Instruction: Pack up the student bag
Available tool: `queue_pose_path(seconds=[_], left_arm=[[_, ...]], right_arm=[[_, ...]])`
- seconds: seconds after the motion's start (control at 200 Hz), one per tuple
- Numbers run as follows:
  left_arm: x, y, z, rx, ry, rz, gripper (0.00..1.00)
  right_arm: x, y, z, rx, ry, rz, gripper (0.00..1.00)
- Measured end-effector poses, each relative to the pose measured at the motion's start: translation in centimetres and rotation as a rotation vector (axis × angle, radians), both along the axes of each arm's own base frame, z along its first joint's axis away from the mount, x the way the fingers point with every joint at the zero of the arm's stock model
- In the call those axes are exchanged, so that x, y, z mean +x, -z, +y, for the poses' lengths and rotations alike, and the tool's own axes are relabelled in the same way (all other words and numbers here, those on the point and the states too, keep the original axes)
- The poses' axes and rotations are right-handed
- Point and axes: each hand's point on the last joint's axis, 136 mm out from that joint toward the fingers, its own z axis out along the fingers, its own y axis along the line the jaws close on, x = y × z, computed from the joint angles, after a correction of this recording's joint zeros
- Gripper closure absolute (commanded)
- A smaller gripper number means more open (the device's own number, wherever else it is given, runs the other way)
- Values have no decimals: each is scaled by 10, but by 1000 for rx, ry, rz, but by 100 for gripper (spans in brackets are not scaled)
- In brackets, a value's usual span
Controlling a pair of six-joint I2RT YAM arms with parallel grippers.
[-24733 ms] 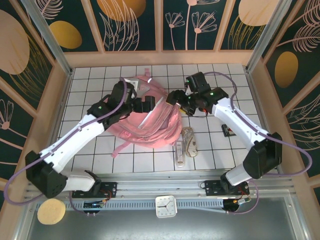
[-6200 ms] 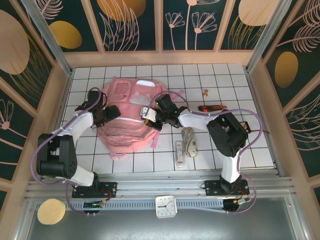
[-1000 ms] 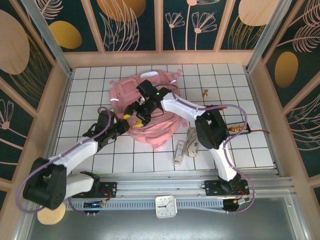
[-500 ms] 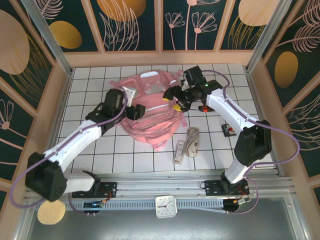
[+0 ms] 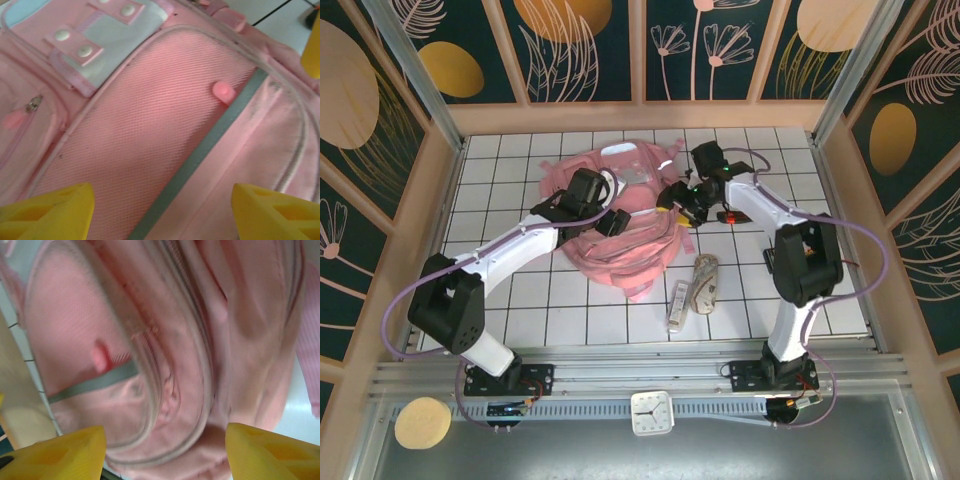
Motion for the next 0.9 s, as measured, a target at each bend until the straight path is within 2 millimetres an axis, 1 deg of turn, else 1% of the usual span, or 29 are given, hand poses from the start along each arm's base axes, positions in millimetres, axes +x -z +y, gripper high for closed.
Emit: queue_pose_path(seconds=[0.05,0.125,0.27,0.375,0.43,0.63,0.68,0.721,0.776,0.821,0.856,0.881,0.886,0.901], left_arm=[[2,0,3,10,-17,-6,27],[3,0,6,18,-34,-11,27],[5,-2,10,25,-60,-20,26],[6,-8,14,20,-73,-33,26],[6,-13,15,17,-78,-45,26],[3,-26,22,10,-91,-72,27],[2,-27,23,12,-88,-74,27],[1,-26,23,16,-85,-75,27],[-2,-24,25,24,-78,-72,27],[-5,-21,26,32,-69,-68,27],[-7,-19,27,38,-60,-67,27],[-9,-17,28,42,-54,-65,27],[-9,-17,28,43,-53,-66,27],[-10,-17,28,45,-49,-66,27]], right_arm=[[4,8,4,-1,-7,10,37],[6,13,11,1,-19,15,37],[11,11,31,19,-50,-5,41],[12,9,43,27,-65,-17,45],[12,7,45,30,-62,-14,47],[13,6,47,42,-25,11,58],[14,5,48,50,-10,16,63],[15,4,50,60,-5,16,69],[16,3,51,75,14,24,81],[16,1,53,92,19,24,87],[17,0,55,107,24,24,95],[18,-1,57,118,32,29,98],[18,-2,57,119,30,28,100],[18,-3,58,125,31,28,100]])
